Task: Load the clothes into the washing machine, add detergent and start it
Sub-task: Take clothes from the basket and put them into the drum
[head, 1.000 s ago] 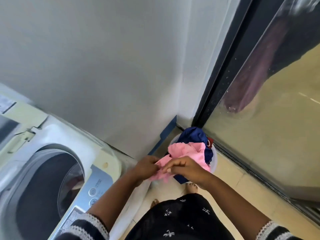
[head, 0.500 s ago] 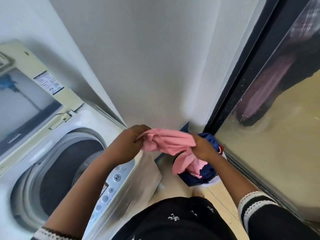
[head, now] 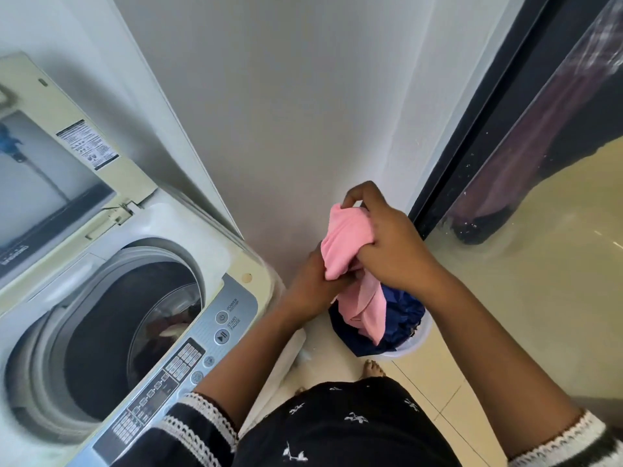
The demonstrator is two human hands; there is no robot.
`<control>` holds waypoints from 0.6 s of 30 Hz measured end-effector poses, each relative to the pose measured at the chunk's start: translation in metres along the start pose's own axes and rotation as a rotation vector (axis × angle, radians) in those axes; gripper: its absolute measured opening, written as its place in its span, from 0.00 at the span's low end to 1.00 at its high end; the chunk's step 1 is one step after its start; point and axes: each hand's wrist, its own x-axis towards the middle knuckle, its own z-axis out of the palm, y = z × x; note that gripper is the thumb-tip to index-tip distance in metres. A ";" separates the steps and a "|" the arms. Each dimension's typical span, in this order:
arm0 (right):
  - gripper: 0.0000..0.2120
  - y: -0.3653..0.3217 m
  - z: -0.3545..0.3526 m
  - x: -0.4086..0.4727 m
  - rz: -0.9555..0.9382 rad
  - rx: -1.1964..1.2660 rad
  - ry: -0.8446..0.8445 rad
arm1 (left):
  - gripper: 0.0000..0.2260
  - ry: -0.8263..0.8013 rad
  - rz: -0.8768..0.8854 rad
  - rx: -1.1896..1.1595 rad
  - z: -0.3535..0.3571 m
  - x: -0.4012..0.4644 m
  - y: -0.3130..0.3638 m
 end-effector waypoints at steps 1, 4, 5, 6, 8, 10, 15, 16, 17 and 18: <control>0.26 0.005 -0.005 0.000 -0.005 0.007 0.030 | 0.17 -0.010 0.000 0.039 -0.003 0.003 0.001; 0.24 0.030 -0.026 0.000 0.014 -0.073 0.110 | 0.21 -0.009 0.050 0.216 -0.018 0.007 0.002; 0.23 0.040 -0.031 0.001 0.024 -0.086 0.123 | 0.20 0.031 0.080 0.176 -0.024 0.008 0.005; 0.21 0.049 -0.035 0.002 0.039 -0.063 0.127 | 0.19 0.058 0.085 0.045 -0.028 0.010 0.008; 0.21 0.060 -0.032 0.006 0.066 0.066 0.085 | 0.13 0.051 0.054 -0.358 -0.025 0.012 0.023; 0.29 0.066 -0.017 0.007 0.068 0.199 0.007 | 0.11 0.080 -0.045 -0.692 -0.009 0.019 0.036; 0.47 0.091 -0.001 0.011 0.016 0.169 -0.062 | 0.23 0.182 -0.199 -1.193 0.014 0.030 0.050; 0.48 0.098 -0.002 0.010 0.062 0.222 -0.105 | 0.23 0.142 -0.175 -1.234 0.013 0.029 0.054; 0.46 0.105 -0.001 0.007 0.122 0.323 -0.159 | 0.23 0.150 -0.182 -1.235 0.013 0.028 0.057; 0.39 0.110 0.001 0.003 0.161 0.396 -0.230 | 0.23 0.172 -0.187 -1.209 0.013 0.028 0.058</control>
